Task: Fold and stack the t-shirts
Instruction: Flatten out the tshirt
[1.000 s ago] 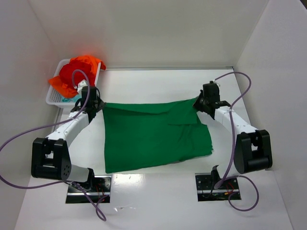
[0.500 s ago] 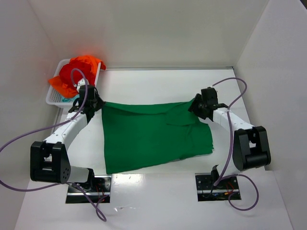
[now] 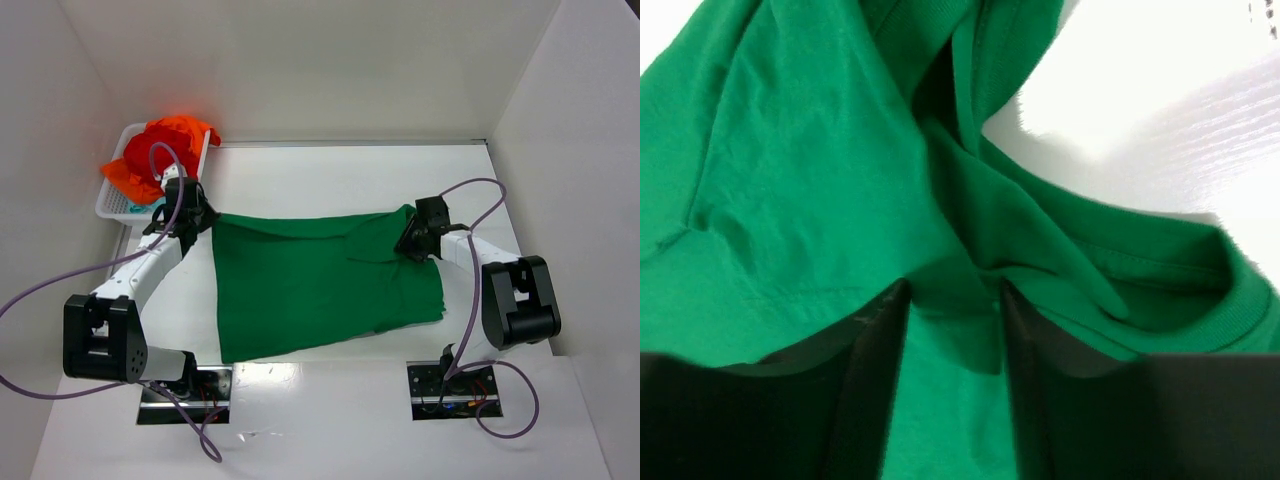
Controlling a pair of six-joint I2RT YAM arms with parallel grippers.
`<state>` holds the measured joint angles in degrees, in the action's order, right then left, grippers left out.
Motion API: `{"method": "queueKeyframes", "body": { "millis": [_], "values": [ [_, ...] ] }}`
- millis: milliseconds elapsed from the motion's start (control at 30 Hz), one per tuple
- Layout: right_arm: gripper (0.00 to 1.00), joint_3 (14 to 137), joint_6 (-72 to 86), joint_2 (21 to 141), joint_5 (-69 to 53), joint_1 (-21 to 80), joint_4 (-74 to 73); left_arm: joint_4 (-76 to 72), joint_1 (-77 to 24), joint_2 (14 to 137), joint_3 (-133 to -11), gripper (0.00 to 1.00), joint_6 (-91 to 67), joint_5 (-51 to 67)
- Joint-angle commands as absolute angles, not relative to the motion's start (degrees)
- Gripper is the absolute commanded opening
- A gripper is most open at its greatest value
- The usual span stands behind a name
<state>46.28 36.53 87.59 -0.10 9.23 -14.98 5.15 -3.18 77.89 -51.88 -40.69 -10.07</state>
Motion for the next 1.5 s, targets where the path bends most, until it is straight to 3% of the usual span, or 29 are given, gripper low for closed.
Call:
{"method": "queueKeyframes", "body": {
  "millis": [0, 167, 267, 667, 967, 1100, 1133, 1167, 1367, 1467],
  "values": [
    [0.40, 46.2, 37.4, 86.9, -0.2, 9.8, -13.4, 3.7, -2.8, 78.5, -54.4, 0.00, -39.8, -9.0],
    [0.20, 46.2, 37.9, 86.9, -1.3, 9.8, -11.7, 3.2, -2.8, 79.0, -54.4, 0.00, -39.8, -8.4],
    [0.01, 48.0, 37.9, 87.5, -1.3, 9.8, -11.7, 2.6, -2.8, 79.5, -54.4, 0.00, -39.8, -7.9],
    [0.00, 66.9, 37.4, 87.6, -2.3, 9.1, -18.5, 5.1, -1.8, 80.2, -61.7, 0.00, -36.1, -4.1],
    [0.00, 59.9, 37.4, 92.4, -4.0, 8.5, -14.2, 6.2, -1.8, 80.2, -61.7, 0.00, -35.6, -3.1],
    [0.18, 57.7, 37.4, 92.9, -4.0, 8.5, -13.2, 6.8, -1.8, 80.2, -61.7, 0.00, -35.1, -2.5],
    [0.30, 57.7, 36.8, 93.5, -3.4, 8.5, -12.7, 6.8, -1.8, 80.2, -61.7, 0.00, -35.1, -2.5],
    [0.34, 57.7, 36.8, 93.5, -3.4, 8.5, -12.7, 6.8, -1.8, 80.2, -61.7, 0.00, -35.1, -2.5],
    [0.47, 58.9, 36.1, 95.3, -3.4, 8.5, -12.7, 6.8, -1.8, 81.2, -61.7, 0.00, -35.1, -2.0],
    [0.48, 60.1, 36.1, 95.3, -2.8, 8.5, -12.7, 6.8, -1.8, 81.2, -62.2, 0.00, -35.1, -2.0]
  ]
}}
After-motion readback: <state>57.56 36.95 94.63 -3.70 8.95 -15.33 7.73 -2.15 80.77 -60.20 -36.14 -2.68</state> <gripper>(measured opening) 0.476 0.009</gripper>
